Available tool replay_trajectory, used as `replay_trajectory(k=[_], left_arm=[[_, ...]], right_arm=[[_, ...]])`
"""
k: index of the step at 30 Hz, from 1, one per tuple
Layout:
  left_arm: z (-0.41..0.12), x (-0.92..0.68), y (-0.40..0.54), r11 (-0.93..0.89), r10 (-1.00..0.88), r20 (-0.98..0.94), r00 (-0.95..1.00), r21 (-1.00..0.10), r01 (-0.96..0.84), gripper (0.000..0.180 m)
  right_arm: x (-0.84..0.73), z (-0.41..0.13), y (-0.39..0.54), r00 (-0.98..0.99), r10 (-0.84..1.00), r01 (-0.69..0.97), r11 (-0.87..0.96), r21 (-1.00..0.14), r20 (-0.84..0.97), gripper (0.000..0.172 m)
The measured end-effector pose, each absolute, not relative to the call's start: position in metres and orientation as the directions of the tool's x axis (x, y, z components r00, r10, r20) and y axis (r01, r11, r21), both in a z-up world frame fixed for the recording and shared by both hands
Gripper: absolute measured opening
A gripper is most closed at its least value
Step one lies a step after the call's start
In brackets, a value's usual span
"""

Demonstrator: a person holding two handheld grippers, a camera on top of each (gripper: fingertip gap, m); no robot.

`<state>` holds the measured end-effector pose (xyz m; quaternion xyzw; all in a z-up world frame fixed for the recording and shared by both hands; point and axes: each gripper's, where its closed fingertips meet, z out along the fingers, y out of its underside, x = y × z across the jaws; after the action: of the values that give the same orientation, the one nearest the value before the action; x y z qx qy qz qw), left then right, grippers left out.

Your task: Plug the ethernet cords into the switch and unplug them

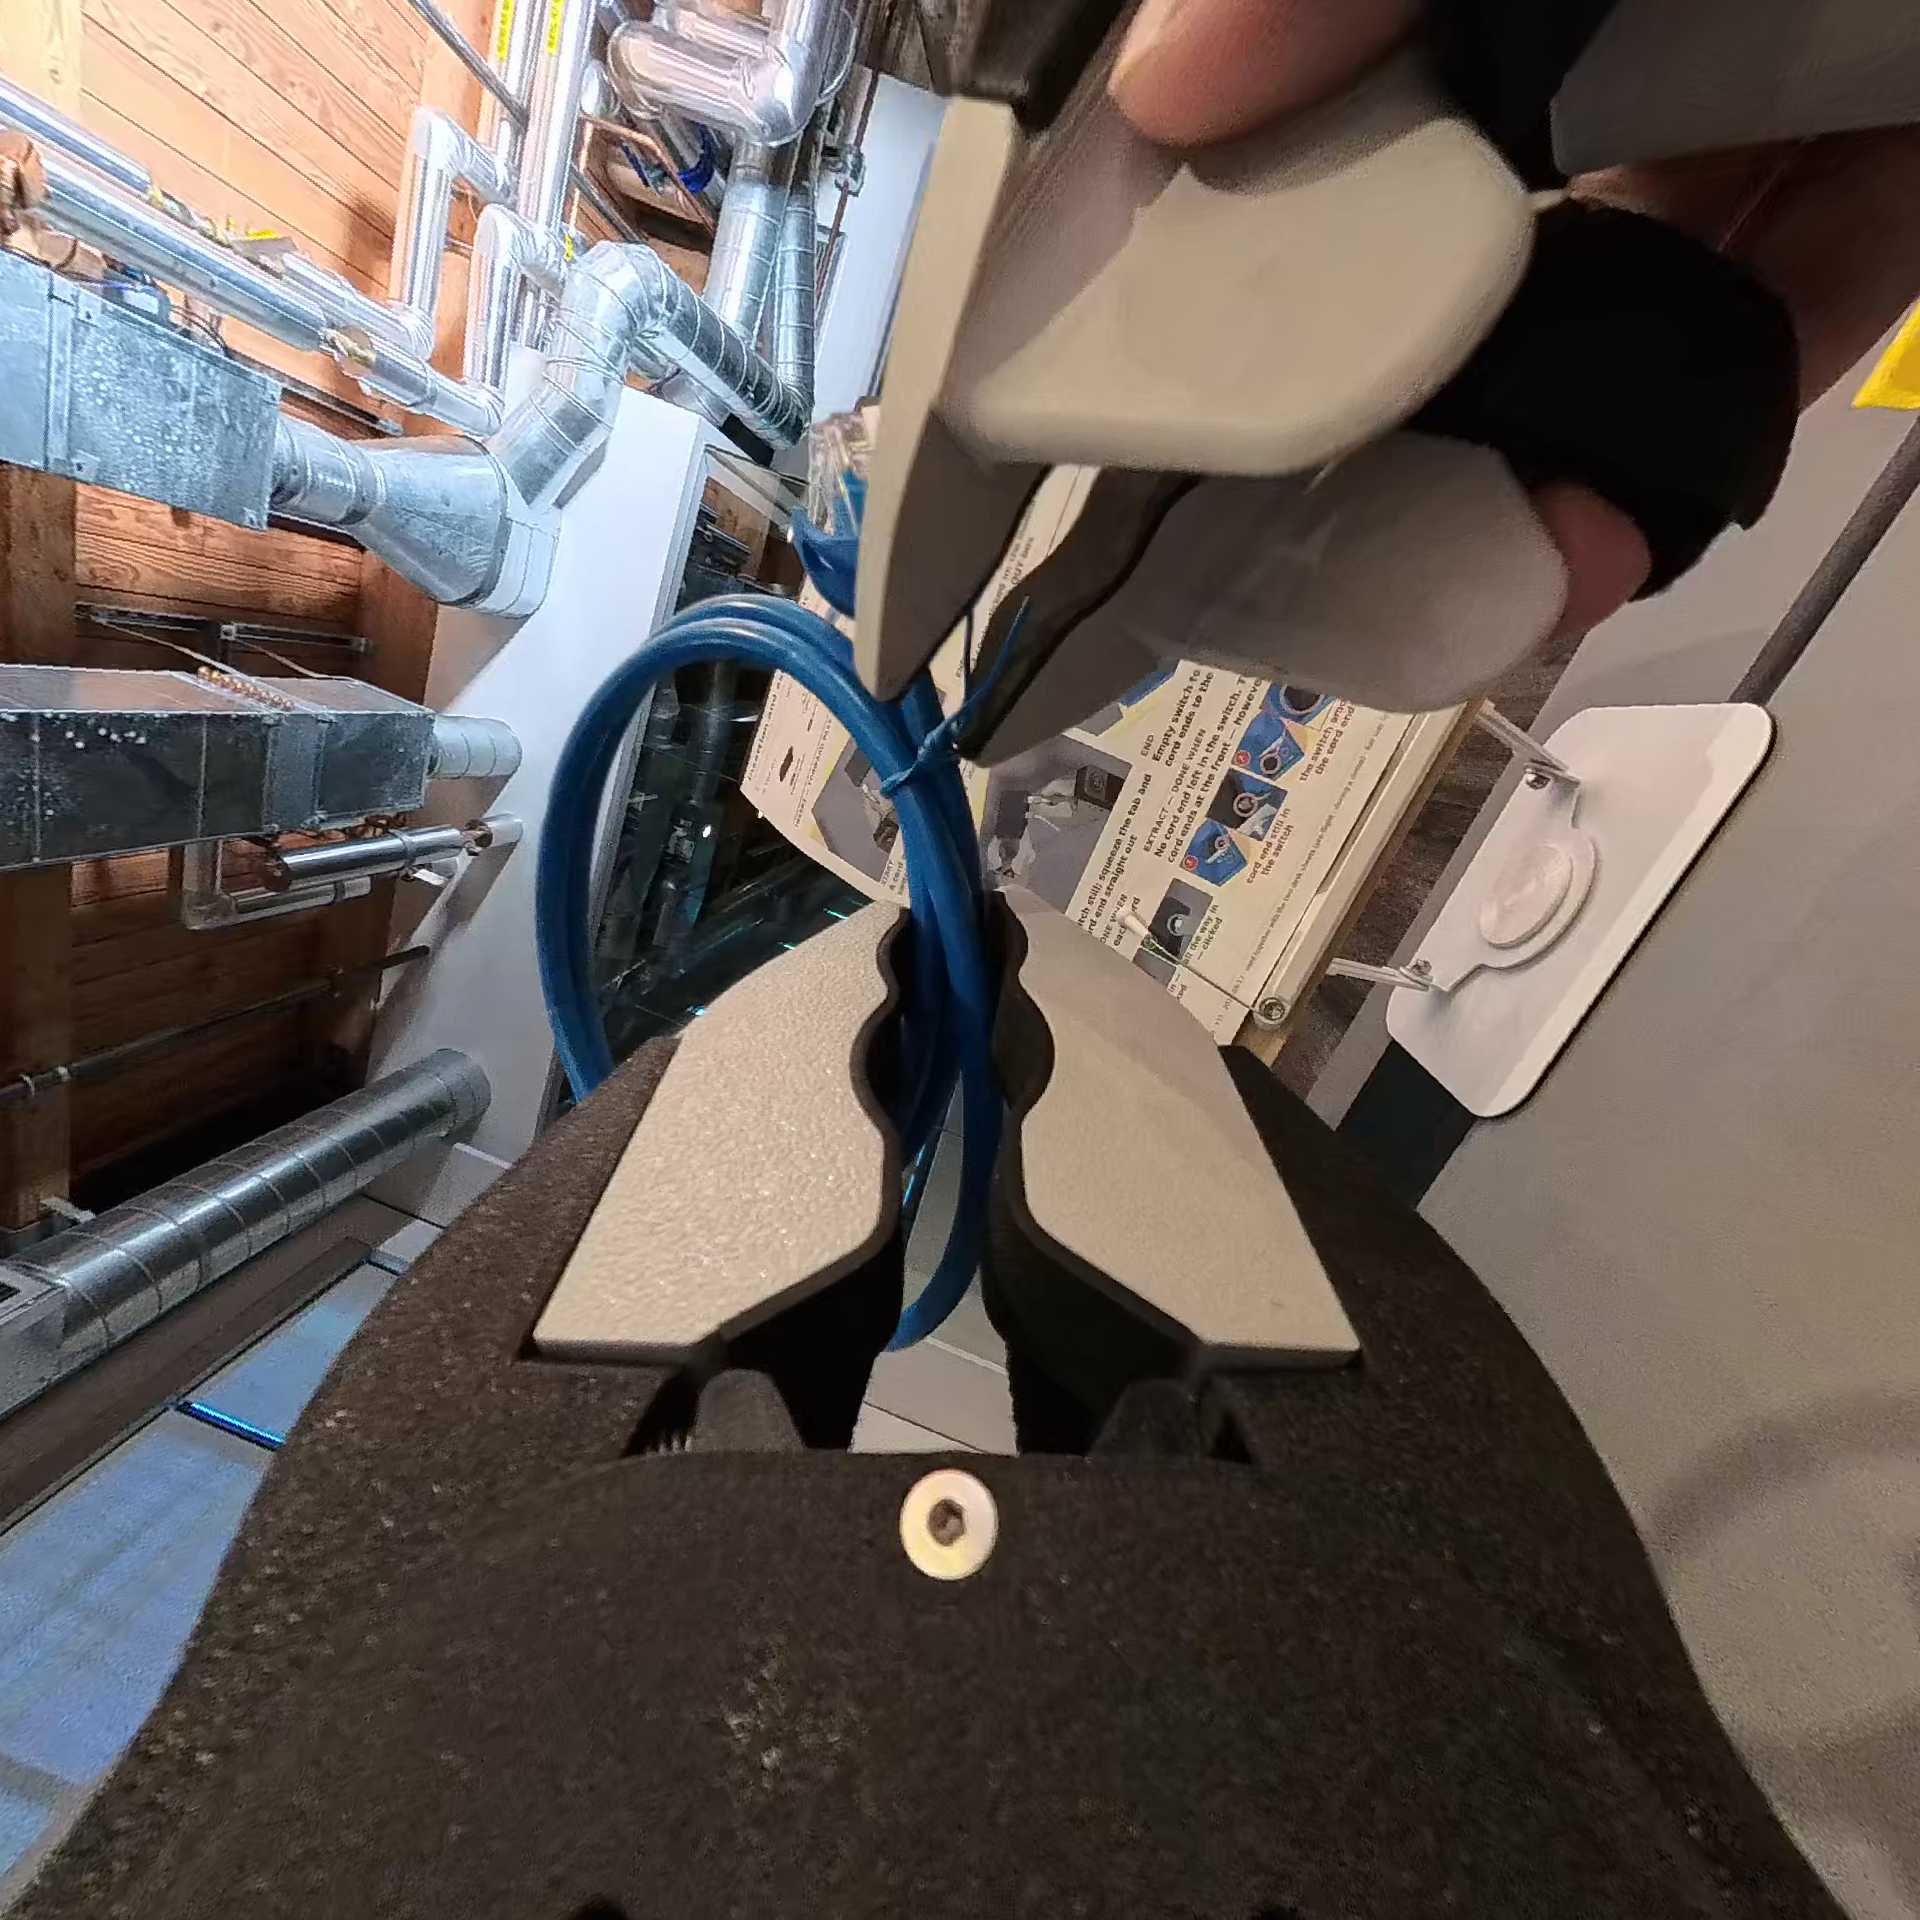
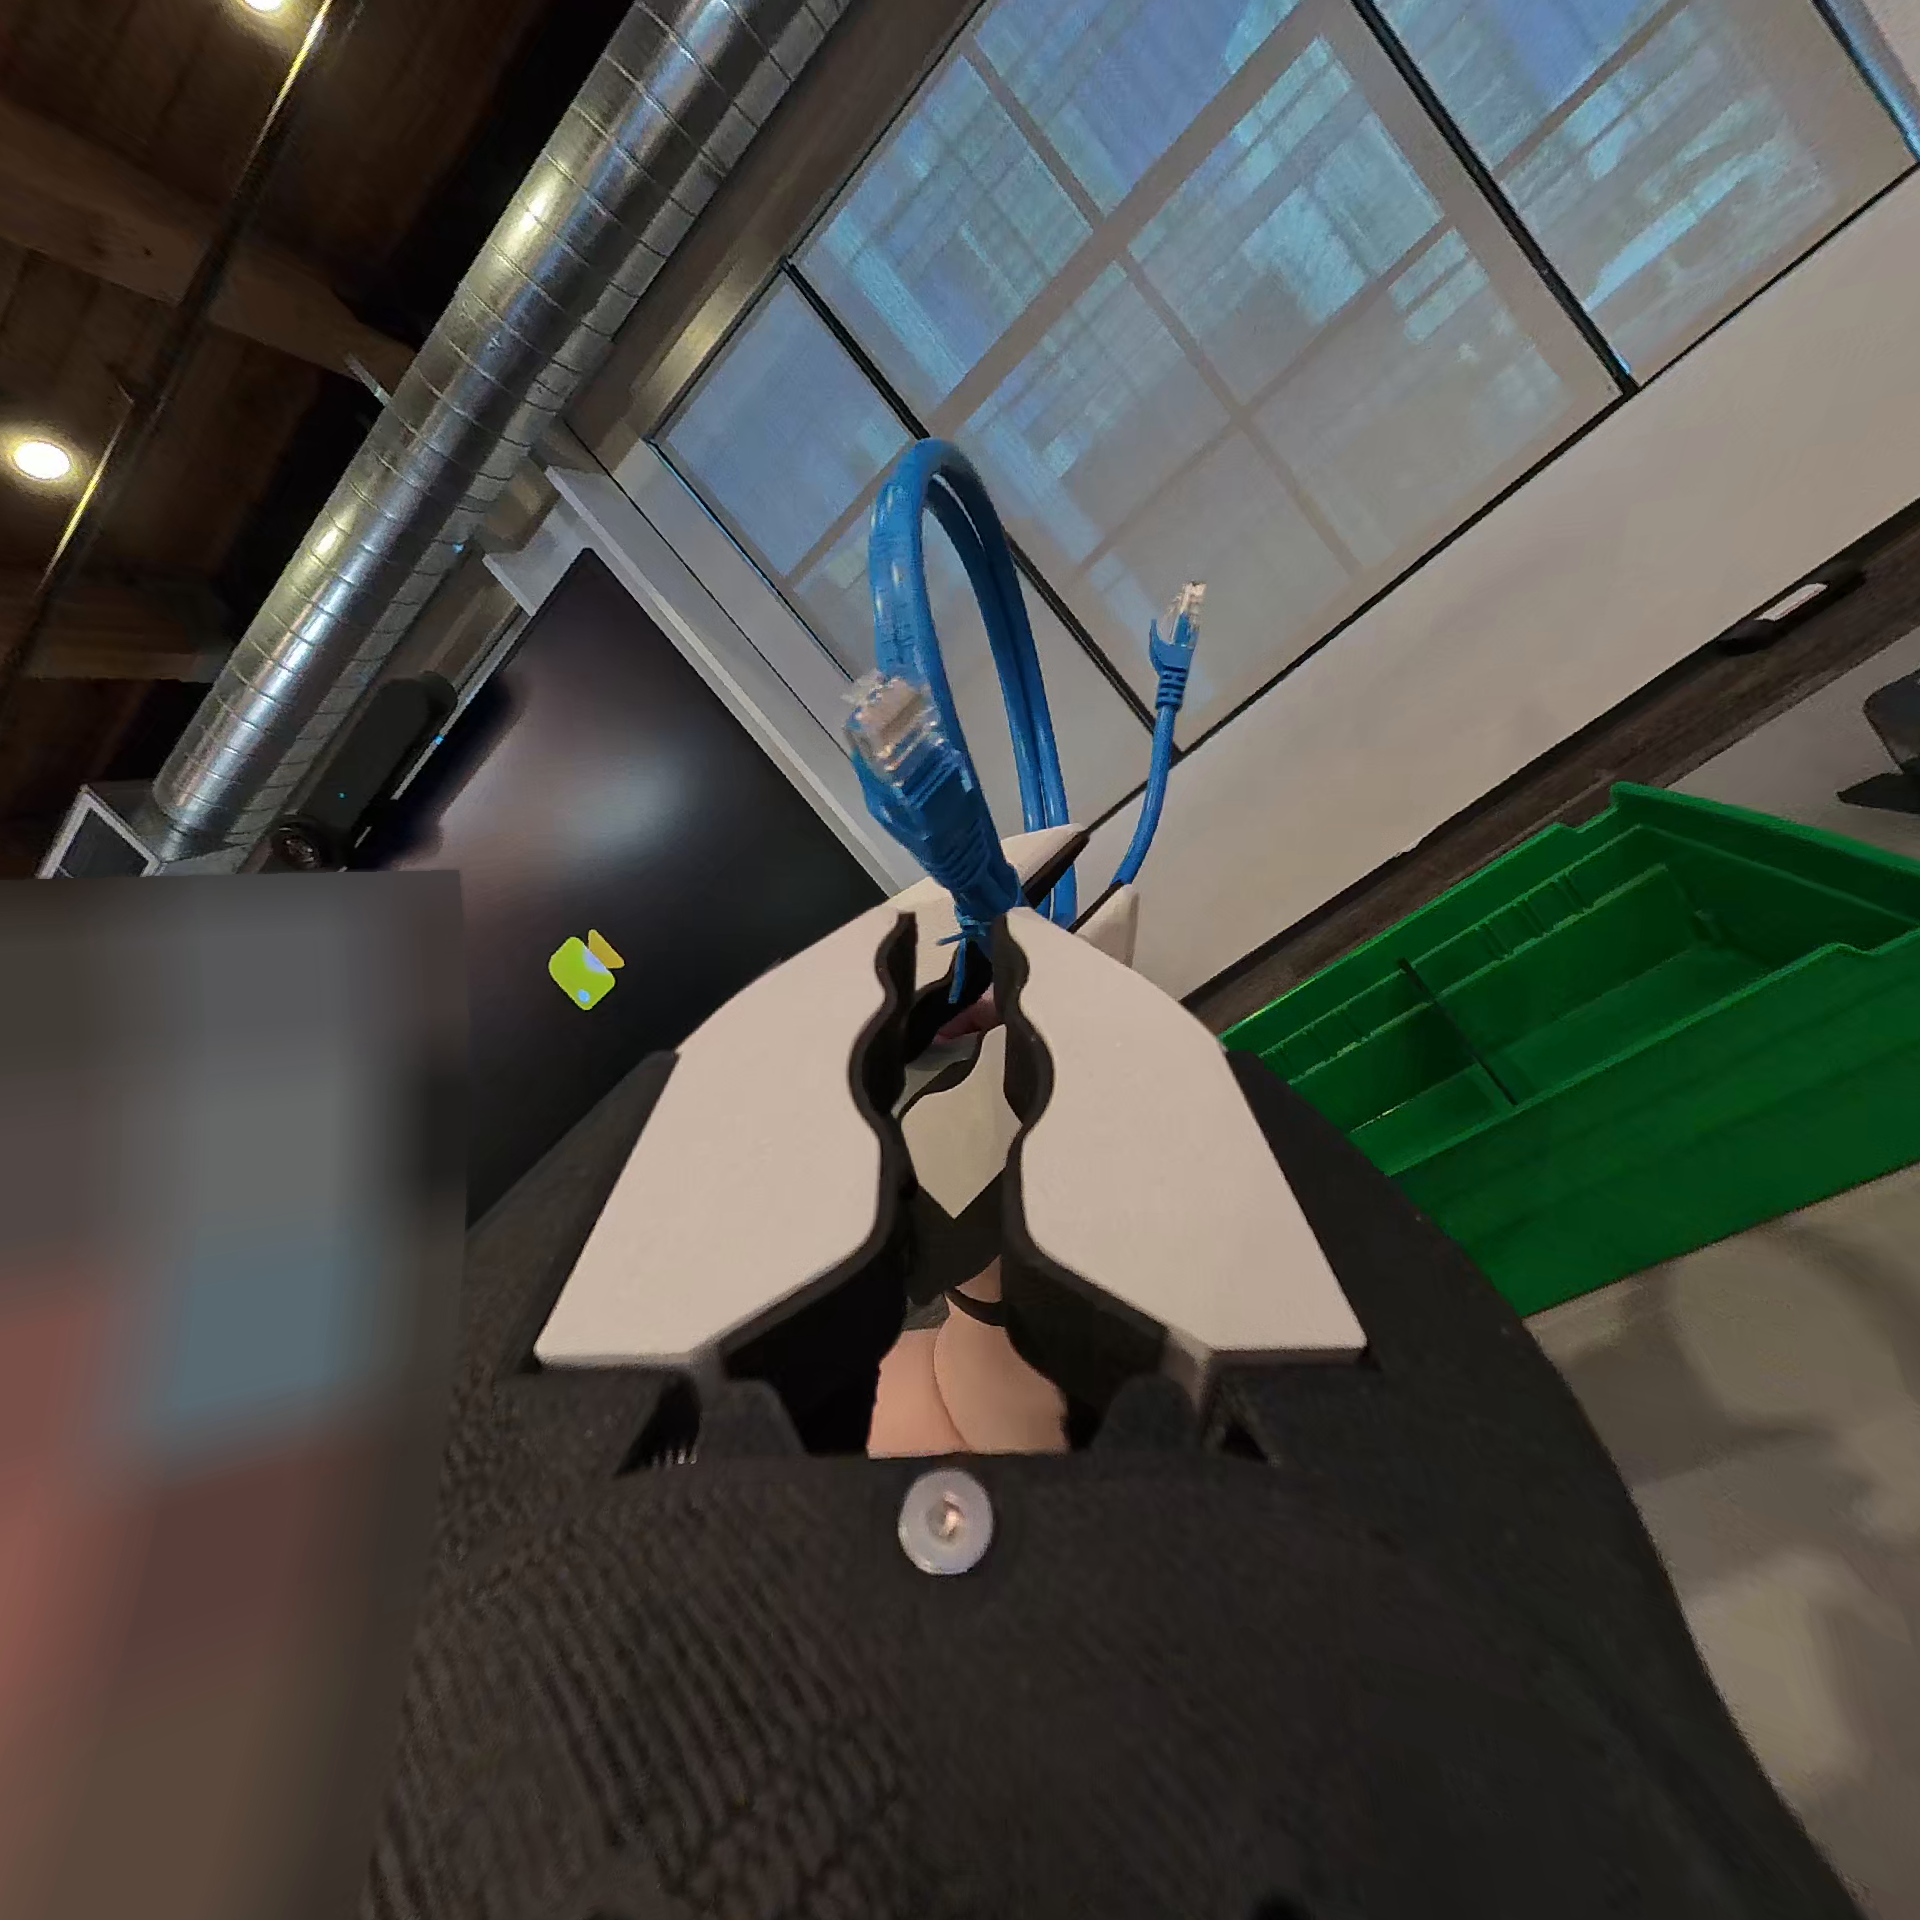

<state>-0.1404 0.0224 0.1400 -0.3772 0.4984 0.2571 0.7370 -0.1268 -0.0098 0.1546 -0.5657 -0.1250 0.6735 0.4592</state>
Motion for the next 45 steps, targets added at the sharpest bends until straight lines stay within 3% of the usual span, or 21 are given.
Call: replay_trajectory(k=[8, 14, 17, 21, 24, 26, 29, 31, 34, 40, 42, 45], left_arm=[[0.14, -0.14, 0.021, 0.585, -0.008, -0.928, 0.373, -0.307, -0.751, 0.012], [0.141, -0.141, 0.021, 0.581, 0.014, -0.932, 0.362, -0.287, -0.761, 0.011], [0.135, -0.14, 0.025, 0.566, -0.023, -0.937, 0.347, -0.298, -0.768, 0.011], [0.125, -0.14, 0.028, 0.539, -0.125, -0.937, 0.326, -0.34, -0.771, 0.012], [0.118, -0.138, 0.026, 0.526, -0.265, -0.904, 0.337, -0.428, -0.735, 0.012], [0.114, -0.139, 0.022, 0.51, -0.379, -0.863, 0.335, -0.496, -0.703, 0.011], [0.104, -0.141, 0.009, 0.46, -0.59, -0.754, 0.289, -0.608, -0.647, 0.011], [0.096, -0.146, 0.0, 0.408, -0.7, -0.673, 0.24, -0.653, -0.638, 0.011], [0.077, -0.152, -0.011, 0.343, -0.807, -0.572, 0.146, -0.656, -0.673, 0.012], [0.042, -0.157, -0.01, 0.186, -0.924, -0.371, 0.09, -0.643, -0.743, 0.011], [0.043, -0.155, -0.002, 0.225, -0.889, -0.447, 0.102, -0.619, -0.753, 0.011], [0.056, -0.149, 0.012, 0.258, -0.809, -0.559, 0.182, -0.617, -0.744, 0.011]], right_arm=[[-0.132, 0.152, -0.011, 0.049, 0.764, -0.455, -0.556, -0.695, -0.643, 0.007], [-0.13, 0.15, -0.01, -0.065, 0.719, -0.465, -0.635, -0.617, -0.692, 0.004], [-0.13, 0.146, -0.006, 0.0, 0.753, -0.458, -0.585, -0.669, -0.658, 0.003], [-0.129, 0.137, -0.002, 0.356, 0.842, -0.296, -0.309, -0.904, -0.405, 0.002], [-0.129, 0.136, -0.001, 0.603, 0.797, 0.003, 0.012, -1.0, 0.011, 0.002], [-0.131, 0.135, -0.005, 0.637, 0.695, 0.244, 0.228, -0.943, 0.333, 0.002], [-0.138, 0.131, -0.016, 0.536, 0.574, 0.459, 0.418, -0.784, 0.619, 0.002], [-0.144, 0.123, -0.022, 0.449, 0.545, 0.535, 0.47, -0.702, 0.708, 0.002], [-0.148, 0.104, -0.028, 0.233, 0.383, 0.685, 0.589, -0.43, 0.894, 0.002], [-0.15, 0.083, -0.02, -0.053, 0.111, 0.827, 0.562, -0.019, 0.992, 0.002], [-0.149, 0.086, -0.015, 0.02, 0.134, 0.827, 0.555, -0.092, 0.991, 0.002], [-0.14, 0.093, -0.006, 0.265, 0.329, 0.748, 0.523, -0.409, 0.906, 0.003]])
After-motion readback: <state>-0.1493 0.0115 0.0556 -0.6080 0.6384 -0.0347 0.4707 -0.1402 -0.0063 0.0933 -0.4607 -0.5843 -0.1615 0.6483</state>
